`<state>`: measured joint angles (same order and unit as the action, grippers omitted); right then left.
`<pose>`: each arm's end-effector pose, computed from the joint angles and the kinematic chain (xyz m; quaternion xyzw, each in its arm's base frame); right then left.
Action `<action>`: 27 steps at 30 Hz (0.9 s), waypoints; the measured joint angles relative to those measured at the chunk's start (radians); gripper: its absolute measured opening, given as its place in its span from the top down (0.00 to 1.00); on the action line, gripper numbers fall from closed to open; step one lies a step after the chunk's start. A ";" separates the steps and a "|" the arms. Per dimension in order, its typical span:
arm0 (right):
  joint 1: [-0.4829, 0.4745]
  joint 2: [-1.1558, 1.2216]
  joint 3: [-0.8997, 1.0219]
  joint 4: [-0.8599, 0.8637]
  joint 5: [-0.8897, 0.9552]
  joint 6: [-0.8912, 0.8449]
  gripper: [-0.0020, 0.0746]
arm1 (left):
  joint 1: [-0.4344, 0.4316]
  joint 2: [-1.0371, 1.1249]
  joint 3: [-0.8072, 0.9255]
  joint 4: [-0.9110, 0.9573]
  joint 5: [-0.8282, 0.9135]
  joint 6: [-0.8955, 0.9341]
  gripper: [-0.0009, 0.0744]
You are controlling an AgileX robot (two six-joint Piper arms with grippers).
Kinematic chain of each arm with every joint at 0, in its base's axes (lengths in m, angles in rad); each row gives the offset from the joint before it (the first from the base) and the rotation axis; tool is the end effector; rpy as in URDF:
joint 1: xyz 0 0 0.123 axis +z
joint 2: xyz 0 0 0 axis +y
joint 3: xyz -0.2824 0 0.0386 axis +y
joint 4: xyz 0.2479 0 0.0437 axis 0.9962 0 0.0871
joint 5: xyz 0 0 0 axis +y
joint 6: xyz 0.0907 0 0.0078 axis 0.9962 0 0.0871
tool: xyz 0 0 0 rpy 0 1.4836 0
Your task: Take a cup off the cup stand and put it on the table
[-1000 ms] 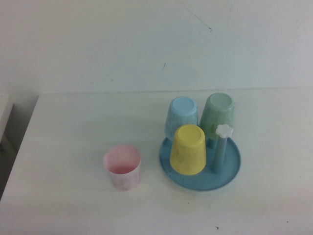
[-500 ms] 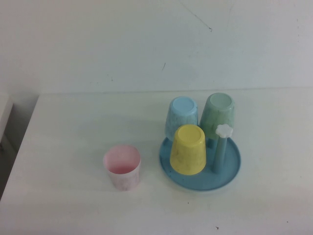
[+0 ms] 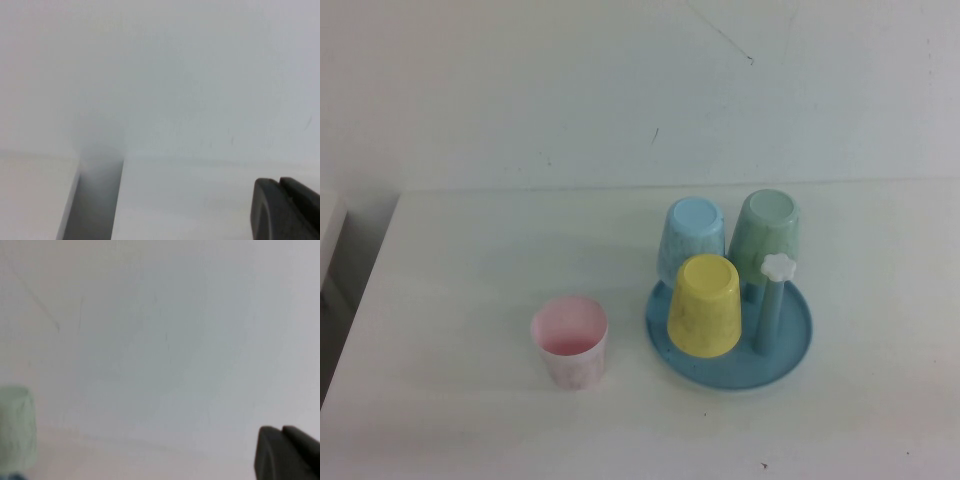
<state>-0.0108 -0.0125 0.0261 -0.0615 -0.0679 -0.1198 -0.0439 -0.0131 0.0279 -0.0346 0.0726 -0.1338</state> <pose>0.0558 -0.0002 0.2111 -0.0573 0.6529 -0.0710 0.7519 0.0566 -0.0027 0.1978 -0.0431 0.7059 -0.0758 0.7030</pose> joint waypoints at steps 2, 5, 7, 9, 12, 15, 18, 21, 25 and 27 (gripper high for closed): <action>0.000 0.000 0.000 -0.001 -0.111 0.000 0.98 | 0.000 0.000 0.000 0.004 -0.129 0.000 0.99; 0.000 0.000 0.000 0.004 -0.301 0.004 0.98 | 0.000 0.000 0.000 0.010 -0.310 0.000 0.99; 0.000 0.000 0.000 0.022 -0.401 0.014 0.98 | 0.000 0.000 0.000 0.012 -0.399 0.000 0.99; 0.000 0.000 0.000 0.031 -0.479 0.019 0.98 | 0.000 0.000 0.000 0.013 -0.479 0.000 0.99; 0.000 0.000 0.000 0.051 -0.543 0.019 0.98 | 0.000 0.000 0.000 0.013 -0.558 0.000 0.99; 0.000 0.000 0.000 0.062 -0.546 0.021 0.98 | 0.000 0.000 0.000 0.005 -0.584 0.000 0.99; 0.000 0.000 0.000 0.067 -0.520 0.021 0.98 | 0.000 0.000 0.000 -0.009 -0.562 -0.022 0.99; 0.000 0.000 -0.012 0.074 -0.404 0.021 0.98 | 0.000 0.000 -0.077 0.012 -0.394 -0.026 0.99; 0.000 0.000 -0.104 0.076 -0.163 -0.006 0.98 | 0.000 0.006 -0.216 0.035 -0.184 -0.026 0.99; 0.000 0.000 -0.150 0.072 -0.074 -0.034 0.98 | 0.000 0.036 -0.275 0.035 -0.131 -0.027 0.99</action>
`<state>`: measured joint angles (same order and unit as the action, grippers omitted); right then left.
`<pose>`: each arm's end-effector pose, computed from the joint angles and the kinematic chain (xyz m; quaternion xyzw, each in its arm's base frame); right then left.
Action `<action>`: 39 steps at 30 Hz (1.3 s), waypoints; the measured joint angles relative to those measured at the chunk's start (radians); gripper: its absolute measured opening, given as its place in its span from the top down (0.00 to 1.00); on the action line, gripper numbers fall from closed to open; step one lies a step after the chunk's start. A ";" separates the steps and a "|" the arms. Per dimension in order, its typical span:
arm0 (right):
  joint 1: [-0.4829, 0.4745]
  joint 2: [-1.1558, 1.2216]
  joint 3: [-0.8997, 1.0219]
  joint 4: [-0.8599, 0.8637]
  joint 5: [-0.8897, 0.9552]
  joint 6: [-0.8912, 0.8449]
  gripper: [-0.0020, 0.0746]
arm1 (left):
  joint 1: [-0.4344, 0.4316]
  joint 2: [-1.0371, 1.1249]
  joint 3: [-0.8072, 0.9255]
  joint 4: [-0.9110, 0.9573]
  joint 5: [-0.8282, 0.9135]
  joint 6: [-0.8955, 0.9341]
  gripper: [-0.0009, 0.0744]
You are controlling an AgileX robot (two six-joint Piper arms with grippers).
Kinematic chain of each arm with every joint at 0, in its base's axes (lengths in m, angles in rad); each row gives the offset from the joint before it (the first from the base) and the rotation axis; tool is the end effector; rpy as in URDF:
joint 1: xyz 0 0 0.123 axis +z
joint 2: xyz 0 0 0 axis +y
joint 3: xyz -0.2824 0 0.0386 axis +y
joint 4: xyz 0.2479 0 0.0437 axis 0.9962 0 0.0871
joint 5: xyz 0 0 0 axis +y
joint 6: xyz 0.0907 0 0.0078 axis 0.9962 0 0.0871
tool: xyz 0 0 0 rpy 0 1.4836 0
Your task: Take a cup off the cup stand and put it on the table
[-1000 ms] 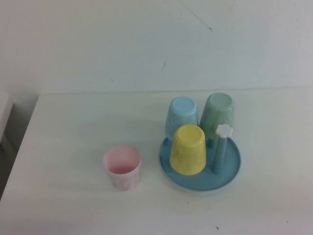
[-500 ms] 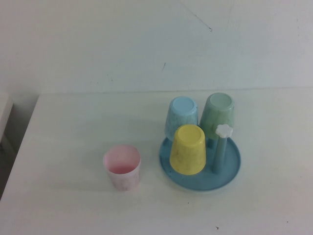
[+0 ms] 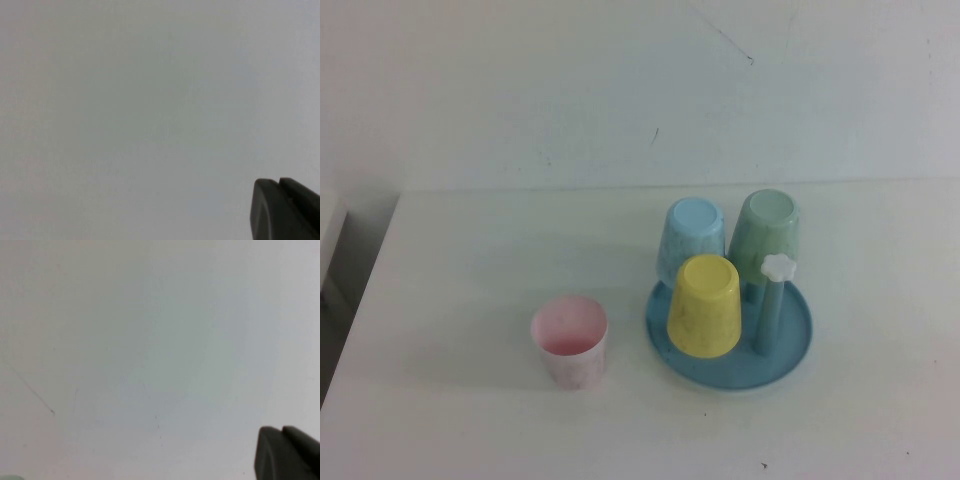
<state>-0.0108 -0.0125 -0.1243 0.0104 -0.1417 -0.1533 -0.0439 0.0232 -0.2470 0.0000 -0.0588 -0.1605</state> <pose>0.0418 -0.0006 0.2676 -0.0368 0.5656 -0.0637 0.8214 0.0355 -0.0016 0.2986 -0.0329 0.5641 -0.0842 0.8207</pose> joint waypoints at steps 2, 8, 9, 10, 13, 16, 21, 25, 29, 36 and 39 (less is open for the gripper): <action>0.000 0.003 -0.050 -0.001 0.092 -0.013 0.98 | 0.000 0.044 -0.044 0.000 0.041 -0.002 0.99; 0.000 0.129 -0.224 -0.001 0.395 -0.025 0.98 | 0.000 0.213 -0.210 -0.020 0.254 -0.002 0.99; 0.000 0.157 -0.261 -0.001 0.442 -0.035 0.98 | 0.000 0.251 -0.245 -0.027 0.308 -0.002 0.99; 0.000 0.195 -0.299 0.003 0.500 -0.050 0.98 | 0.000 0.283 -0.273 -0.034 0.355 0.001 0.99; 0.000 0.317 -0.408 0.044 0.660 -0.127 0.98 | 0.000 0.413 -0.382 -0.093 0.532 0.062 0.99; 0.000 0.475 -0.523 0.122 0.812 -0.233 0.98 | 0.000 0.546 -0.467 -0.224 0.692 0.179 0.99; 0.000 0.740 -0.680 0.326 0.947 -0.477 0.98 | 0.000 0.721 -0.513 -0.476 0.786 0.390 0.99; 0.000 0.989 -0.765 0.537 0.959 -0.720 0.98 | 0.000 0.835 -0.515 -0.620 0.789 0.529 0.99; 0.040 1.222 -0.859 0.674 0.939 -0.886 0.98 | 0.000 0.916 -0.515 -0.730 0.781 0.650 0.99; 0.203 1.537 -1.078 0.632 0.857 -0.889 0.98 | -0.005 0.991 -0.515 -0.874 0.774 0.847 0.99; 0.251 1.636 -1.188 0.628 0.857 -0.884 0.98 | -0.009 1.005 -0.515 -0.897 0.772 0.870 0.99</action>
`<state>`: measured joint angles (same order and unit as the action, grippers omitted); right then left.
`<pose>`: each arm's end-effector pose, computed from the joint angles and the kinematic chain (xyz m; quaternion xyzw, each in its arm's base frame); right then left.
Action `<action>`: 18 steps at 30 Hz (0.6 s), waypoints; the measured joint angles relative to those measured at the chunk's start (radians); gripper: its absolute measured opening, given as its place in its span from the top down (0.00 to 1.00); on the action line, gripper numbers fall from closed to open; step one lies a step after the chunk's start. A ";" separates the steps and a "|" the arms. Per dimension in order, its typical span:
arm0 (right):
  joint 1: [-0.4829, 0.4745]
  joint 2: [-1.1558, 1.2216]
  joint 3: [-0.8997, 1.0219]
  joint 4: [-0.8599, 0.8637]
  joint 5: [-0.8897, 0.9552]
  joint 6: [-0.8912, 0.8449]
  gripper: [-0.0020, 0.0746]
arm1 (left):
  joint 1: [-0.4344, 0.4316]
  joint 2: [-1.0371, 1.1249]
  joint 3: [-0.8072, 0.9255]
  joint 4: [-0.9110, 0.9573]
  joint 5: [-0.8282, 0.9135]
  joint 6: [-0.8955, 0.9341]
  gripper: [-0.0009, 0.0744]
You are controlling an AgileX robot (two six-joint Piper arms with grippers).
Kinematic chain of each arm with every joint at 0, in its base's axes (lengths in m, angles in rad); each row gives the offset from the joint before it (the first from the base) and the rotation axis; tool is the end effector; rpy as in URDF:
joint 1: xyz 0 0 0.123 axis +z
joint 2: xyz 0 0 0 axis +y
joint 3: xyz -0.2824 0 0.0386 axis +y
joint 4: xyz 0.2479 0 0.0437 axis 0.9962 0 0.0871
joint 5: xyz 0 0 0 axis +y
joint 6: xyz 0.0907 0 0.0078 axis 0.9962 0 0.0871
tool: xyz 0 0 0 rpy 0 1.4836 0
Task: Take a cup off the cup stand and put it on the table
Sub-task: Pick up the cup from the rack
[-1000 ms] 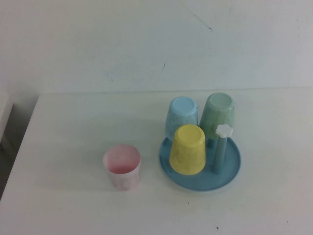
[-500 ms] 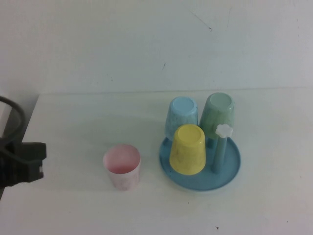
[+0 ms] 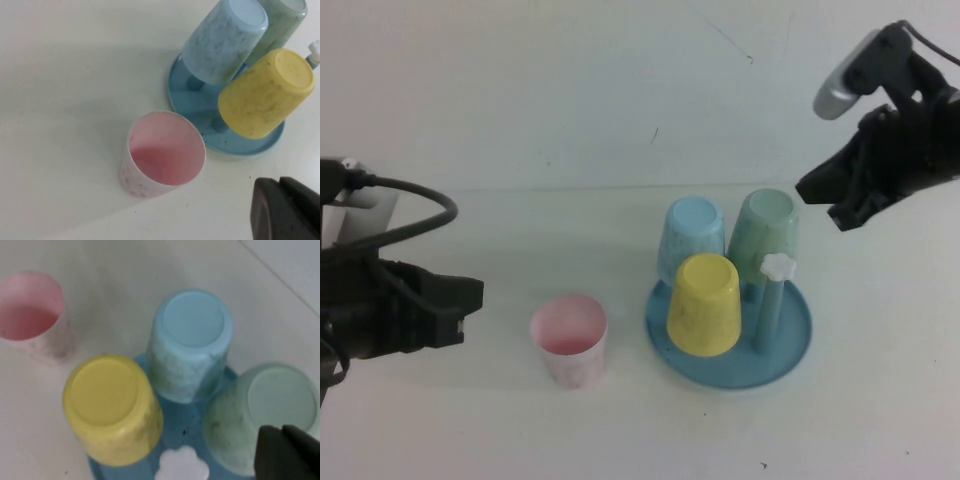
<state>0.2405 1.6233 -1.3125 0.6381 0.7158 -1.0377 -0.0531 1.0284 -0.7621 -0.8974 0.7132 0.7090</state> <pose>0.3402 0.1201 0.3067 -0.4091 0.8205 0.1336 0.3762 0.1962 -0.0571 0.3129 0.1165 0.8686 -0.2601 0.4052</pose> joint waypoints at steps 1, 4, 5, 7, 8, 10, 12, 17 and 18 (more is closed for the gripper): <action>0.013 0.030 -0.032 0.000 0.000 0.000 0.98 | 0.000 0.004 0.000 -0.005 0.000 0.003 0.99; 0.029 0.103 -0.108 -0.004 0.002 0.000 0.95 | 0.000 0.011 0.000 -0.019 0.000 0.031 0.99; 0.031 0.123 -0.133 -0.006 0.009 0.002 0.92 | 0.000 0.012 0.000 -0.021 0.004 0.038 0.99; 0.031 0.154 -0.172 -0.010 0.026 0.013 0.79 | 0.000 0.012 0.000 -0.025 0.017 0.045 0.99; 0.031 0.168 -0.191 -0.012 0.035 0.021 0.69 | 0.000 0.012 0.000 -0.025 0.022 0.047 0.99; 0.031 0.186 -0.223 -0.017 0.059 0.037 0.50 | -0.009 0.012 0.000 -0.025 0.025 0.049 0.99; 0.031 0.203 -0.253 -0.028 0.094 0.040 0.29 | -0.021 0.012 0.000 -0.025 0.025 0.054 0.99; 0.031 0.249 -0.286 -0.095 0.149 0.068 0.11 | -0.029 0.012 0.000 -0.027 0.025 0.076 0.99; 0.031 0.259 -0.287 -0.107 0.154 0.073 0.10 | -0.029 0.012 0.000 -0.027 0.025 0.077 0.99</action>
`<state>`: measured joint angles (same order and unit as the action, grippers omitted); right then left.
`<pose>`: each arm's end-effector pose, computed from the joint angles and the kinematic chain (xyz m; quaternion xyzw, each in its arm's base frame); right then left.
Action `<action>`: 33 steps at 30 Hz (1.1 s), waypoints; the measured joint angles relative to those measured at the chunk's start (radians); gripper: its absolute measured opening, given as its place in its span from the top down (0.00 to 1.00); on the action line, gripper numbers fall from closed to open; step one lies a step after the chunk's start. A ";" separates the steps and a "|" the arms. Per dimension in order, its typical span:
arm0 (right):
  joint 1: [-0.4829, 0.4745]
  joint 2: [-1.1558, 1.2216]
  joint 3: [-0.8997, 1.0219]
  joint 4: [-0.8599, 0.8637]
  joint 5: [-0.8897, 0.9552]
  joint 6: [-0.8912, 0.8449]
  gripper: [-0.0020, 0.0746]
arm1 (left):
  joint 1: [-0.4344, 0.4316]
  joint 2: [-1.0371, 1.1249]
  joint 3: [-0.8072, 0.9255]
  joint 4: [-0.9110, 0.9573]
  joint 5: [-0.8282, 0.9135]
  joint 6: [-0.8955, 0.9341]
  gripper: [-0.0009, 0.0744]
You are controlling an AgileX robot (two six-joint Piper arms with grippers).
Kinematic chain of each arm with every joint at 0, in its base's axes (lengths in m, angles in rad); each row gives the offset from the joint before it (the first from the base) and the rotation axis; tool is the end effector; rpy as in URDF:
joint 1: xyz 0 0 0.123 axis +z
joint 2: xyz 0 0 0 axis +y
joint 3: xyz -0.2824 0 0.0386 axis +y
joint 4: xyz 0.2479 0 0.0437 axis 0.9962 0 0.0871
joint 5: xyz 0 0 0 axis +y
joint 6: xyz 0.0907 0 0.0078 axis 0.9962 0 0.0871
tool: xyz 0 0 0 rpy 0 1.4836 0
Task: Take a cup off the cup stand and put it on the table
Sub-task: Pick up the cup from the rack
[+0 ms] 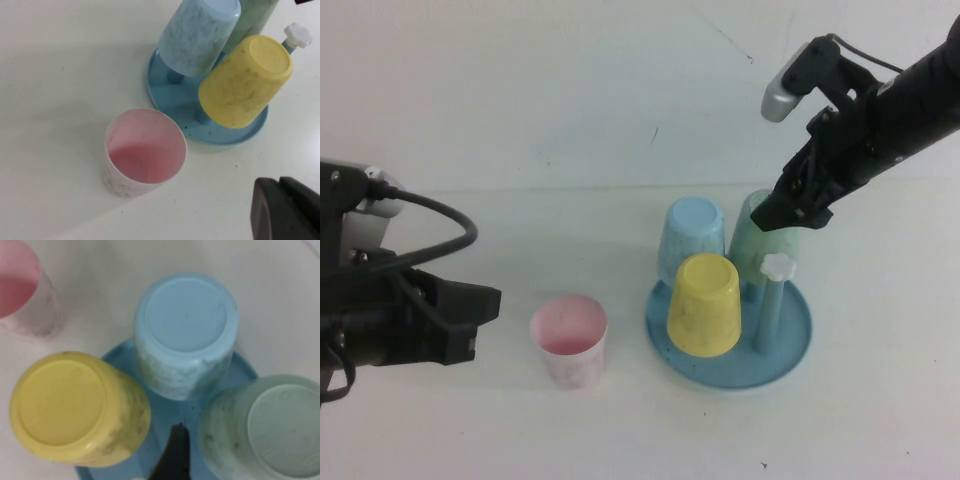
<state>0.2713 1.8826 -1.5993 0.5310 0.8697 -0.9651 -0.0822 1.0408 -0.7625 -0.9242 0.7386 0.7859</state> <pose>0.3946 0.1464 0.2823 -0.4488 0.8274 0.1404 0.3071 0.1952 -0.0652 0.3110 0.1592 0.8625 -0.2677 0.3987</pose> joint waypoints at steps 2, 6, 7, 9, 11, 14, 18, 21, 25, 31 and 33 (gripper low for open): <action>0.000 0.019 0.000 -0.015 0.002 0.004 0.09 | 0.000 0.000 0.000 -0.007 0.002 0.000 0.99; 0.000 0.049 0.000 -0.016 -0.011 0.023 0.08 | 0.000 0.000 -0.002 -0.046 0.008 0.011 0.99; 0.000 0.057 0.000 -0.016 -0.016 0.027 0.08 | 0.000 0.000 -0.002 -0.059 0.008 0.011 0.99; 0.000 0.063 0.000 -0.016 -0.033 0.037 0.09 | 0.000 0.000 -0.002 -0.074 0.008 0.021 0.99; 0.000 0.067 -0.002 -0.016 -0.050 0.041 0.13 | 0.000 0.000 -0.002 -0.084 0.008 0.028 0.99; 0.000 0.067 -0.002 -0.016 -0.066 0.043 0.25 | 0.000 0.000 -0.002 -0.089 0.008 0.032 0.99; 0.000 0.067 -0.008 -0.018 -0.073 0.043 0.41 | 0.000 0.000 -0.002 -0.090 0.009 0.035 0.99; 0.000 0.067 -0.017 -0.032 -0.073 0.043 0.51 | 0.000 0.000 -0.002 -0.091 0.009 0.038 0.99; 0.000 0.067 -0.061 -0.074 -0.042 0.043 0.55 | 0.000 0.000 -0.002 -0.098 0.009 0.038 0.99; 0.000 0.067 -0.122 -0.080 -0.002 0.090 0.51 | 0.000 0.000 -0.004 -0.104 0.011 0.040 0.99; 0.000 0.067 -0.122 -0.082 0.003 0.127 0.40 | 0.000 0.000 -0.004 -0.104 0.011 0.039 0.99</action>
<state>0.2713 1.9500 -1.7214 0.4489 0.8728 -0.8377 -0.0822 1.0408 -0.7663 -1.0282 0.7492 0.8249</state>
